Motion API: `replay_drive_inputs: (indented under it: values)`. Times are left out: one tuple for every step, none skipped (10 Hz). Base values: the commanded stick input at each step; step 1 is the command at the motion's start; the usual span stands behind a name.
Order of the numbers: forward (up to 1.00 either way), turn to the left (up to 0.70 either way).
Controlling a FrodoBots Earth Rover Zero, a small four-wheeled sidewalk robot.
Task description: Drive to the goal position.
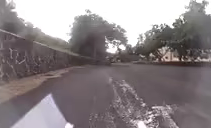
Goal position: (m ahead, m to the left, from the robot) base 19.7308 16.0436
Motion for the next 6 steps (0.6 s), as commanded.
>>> replay_drive_inputs:
  values:
    - [0.45,-0.27]
    - [0.45,-0.27]
    - [0.45,-0.27]
    - [0.45,0.0]
    - [0.45,0.0]
    - [0.45,0.0]
